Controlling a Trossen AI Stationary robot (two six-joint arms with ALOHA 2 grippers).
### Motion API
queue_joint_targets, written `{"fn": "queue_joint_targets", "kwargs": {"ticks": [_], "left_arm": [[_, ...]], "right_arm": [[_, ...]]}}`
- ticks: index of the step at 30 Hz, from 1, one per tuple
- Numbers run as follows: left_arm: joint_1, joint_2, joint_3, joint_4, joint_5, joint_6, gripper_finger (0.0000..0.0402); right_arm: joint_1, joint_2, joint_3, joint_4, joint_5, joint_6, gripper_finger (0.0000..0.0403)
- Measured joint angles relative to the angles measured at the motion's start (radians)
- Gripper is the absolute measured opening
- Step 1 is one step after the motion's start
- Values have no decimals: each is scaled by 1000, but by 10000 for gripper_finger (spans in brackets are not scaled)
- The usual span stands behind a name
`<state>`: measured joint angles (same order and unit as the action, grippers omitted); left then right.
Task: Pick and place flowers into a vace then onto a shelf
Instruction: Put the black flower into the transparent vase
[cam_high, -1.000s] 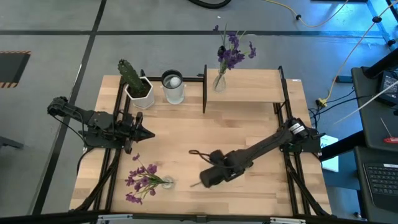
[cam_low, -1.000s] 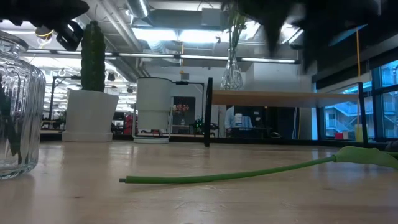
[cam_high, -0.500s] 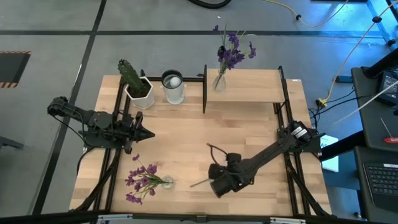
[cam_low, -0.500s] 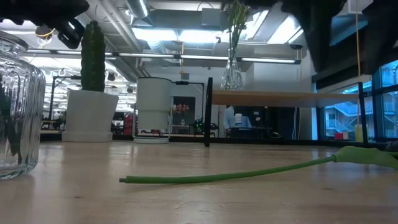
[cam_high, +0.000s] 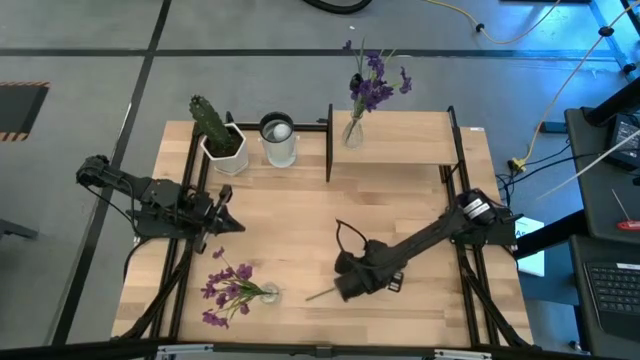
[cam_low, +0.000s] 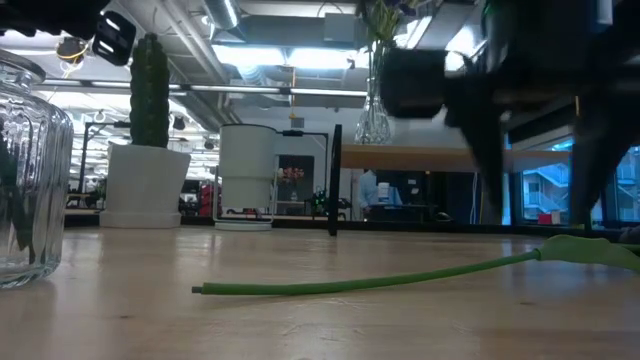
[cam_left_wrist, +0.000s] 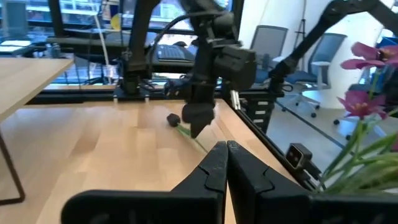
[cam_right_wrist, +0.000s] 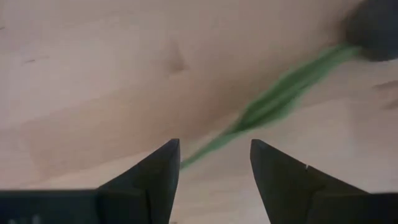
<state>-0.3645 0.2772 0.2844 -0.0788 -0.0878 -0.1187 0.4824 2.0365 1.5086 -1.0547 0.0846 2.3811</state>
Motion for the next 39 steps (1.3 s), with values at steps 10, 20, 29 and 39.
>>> {"fn": "queue_joint_targets", "kwargs": {"ticks": [10, 20, 29, 39], "left_arm": [[0, 0, 0, 0, 20, 10, 2], [0, 0, 0, 0, 19, 10, 7], [0, 0, 0, 0, 19, 10, 6], [0, 0, 0, 0, 19, 10, 5]], "right_arm": [[-17, 0, -92, 129, -115, 1, 198], [-17, 0, -92, 130, -148, 1, 198], [-18, 6, -92, 98, -158, -1, 198], [-19, 81, -85, 121, -183, 8, 198]]}}
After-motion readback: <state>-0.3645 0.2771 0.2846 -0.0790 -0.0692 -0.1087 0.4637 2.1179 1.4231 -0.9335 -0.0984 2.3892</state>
